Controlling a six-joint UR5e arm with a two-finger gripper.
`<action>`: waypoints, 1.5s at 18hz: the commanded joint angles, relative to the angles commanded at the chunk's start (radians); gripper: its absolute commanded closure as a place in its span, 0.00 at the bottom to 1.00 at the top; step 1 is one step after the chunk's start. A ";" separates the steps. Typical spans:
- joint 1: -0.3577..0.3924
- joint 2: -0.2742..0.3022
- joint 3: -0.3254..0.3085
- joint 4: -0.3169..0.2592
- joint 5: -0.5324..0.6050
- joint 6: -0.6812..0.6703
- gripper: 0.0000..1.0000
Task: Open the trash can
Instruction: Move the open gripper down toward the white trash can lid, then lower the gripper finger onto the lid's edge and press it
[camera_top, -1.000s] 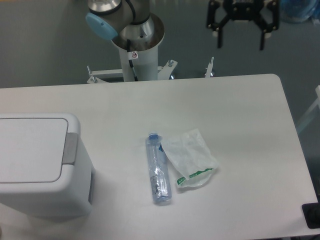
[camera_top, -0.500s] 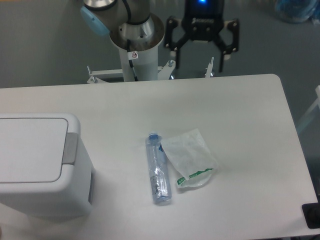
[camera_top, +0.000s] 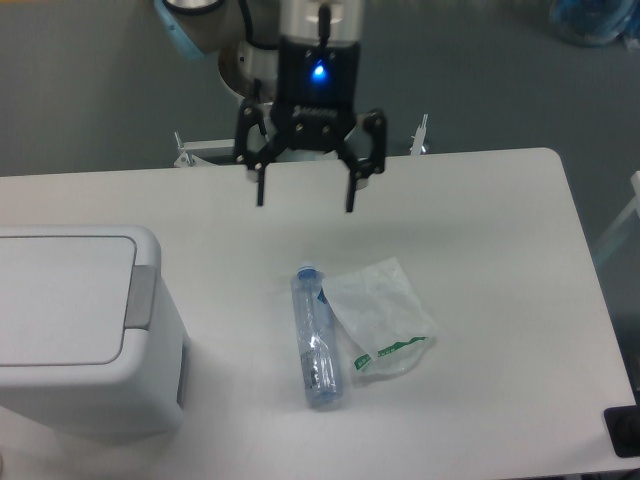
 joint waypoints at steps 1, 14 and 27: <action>-0.020 -0.017 0.005 0.012 -0.003 -0.044 0.00; -0.103 -0.115 0.035 0.051 -0.011 -0.197 0.00; -0.128 -0.143 0.028 0.057 -0.003 -0.187 0.00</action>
